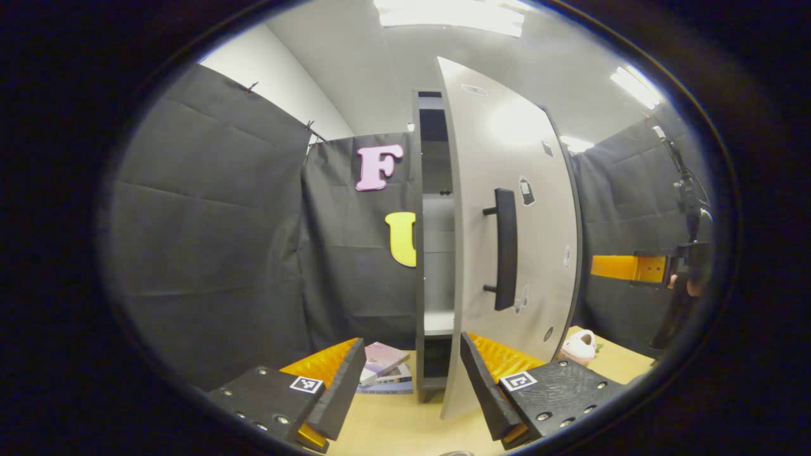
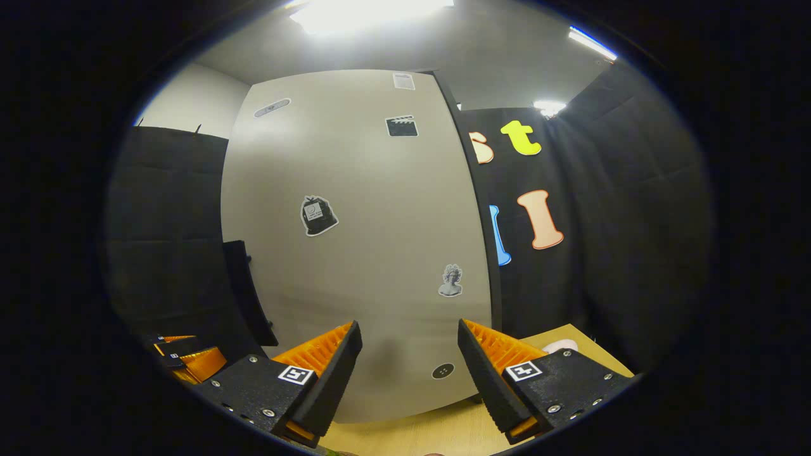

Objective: Open the cabinet door with the right hand, grasp the bottle in the cabinet with the left hand and place it on the coaster, then close the cabinet door with the right hand.

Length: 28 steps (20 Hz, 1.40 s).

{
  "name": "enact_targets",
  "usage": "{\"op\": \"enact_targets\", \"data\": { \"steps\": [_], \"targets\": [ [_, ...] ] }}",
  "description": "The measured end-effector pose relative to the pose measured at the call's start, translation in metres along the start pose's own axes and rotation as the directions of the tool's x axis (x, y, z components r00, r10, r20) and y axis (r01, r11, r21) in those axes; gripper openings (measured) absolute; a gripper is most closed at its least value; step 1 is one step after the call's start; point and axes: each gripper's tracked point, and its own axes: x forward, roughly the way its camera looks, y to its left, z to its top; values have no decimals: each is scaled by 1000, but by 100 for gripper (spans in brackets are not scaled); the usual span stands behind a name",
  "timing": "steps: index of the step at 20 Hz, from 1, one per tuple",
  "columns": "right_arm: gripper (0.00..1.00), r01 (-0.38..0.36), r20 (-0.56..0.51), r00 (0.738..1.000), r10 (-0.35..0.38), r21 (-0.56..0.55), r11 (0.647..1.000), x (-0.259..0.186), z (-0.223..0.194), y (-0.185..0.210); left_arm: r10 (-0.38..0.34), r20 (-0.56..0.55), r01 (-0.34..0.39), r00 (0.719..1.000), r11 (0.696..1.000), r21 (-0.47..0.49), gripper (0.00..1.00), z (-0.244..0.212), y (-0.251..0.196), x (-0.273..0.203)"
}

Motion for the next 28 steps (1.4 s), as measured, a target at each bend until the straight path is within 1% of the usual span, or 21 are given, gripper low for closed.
{"op": "enact_targets", "data": {
  "steps": [2,5,7,11,12,13,17,19,21,24,25,26,27,28],
  "targets": [
    [94,29,25,999,-28,-40,999,-7,3,-4,-14,5,14,1000,1000,15,85,7,-14,5],
    [94,65,61,996,-60,-68,996,-23,9,-7,-79,24,79,997,997,-4,85,21,-44,13],
    [94,86,81,993,-81,-64,994,-32,13,-8,-102,26,102,994,995,0,85,27,-56,14],
    [94,98,63,994,-95,-47,994,-40,7,-8,-126,24,125,992,992,6,85,28,-72,12],
    [90,103,61,993,-100,-51,993,-42,5,-9,-123,18,123,992,992,8,85,26,-74,10],
    [94,105,57,993,-102,-54,993,-45,5,-10,-118,9,118,993,993,11,85,24,-74,9],
    [95,104,47,994,-101,-70,992,-49,5,-16,-120,20,120,993,992,-23,85,28,-85,4],
    [94,108,53,993,-103,-88,990,-47,8,-20,-134,16,134,991,991,-18,85,28,-90,2],
    [94,101,49,994,-97,-89,991,-45,8,-18,-123,28,123,992,992,-4,86,32,-85,3],
    [94,99,53,994,-95,-96,990,-42,11,-17,-118,24,118,993,992,-34,85,30,-86,7],
    [90,103,54,994,-97,-102,989,-43,11,-17,-113,18,113,993,993,-35,85,29,-84,7],
    [94,101,52,994,-96,-106,989,-42,11,-16,-107,15,108,994,994,-34,85,28,-81,7],
    [94,100,48,994,-95,-111,989,-43,9,-16,-110,16,110,994,993,-36,85,27,-82,8],
    [90,103,46,994,-99,-116,988,-43,8,-17,-110,16,111,994,993,-38,85,26,-82,11]
  ]
}}
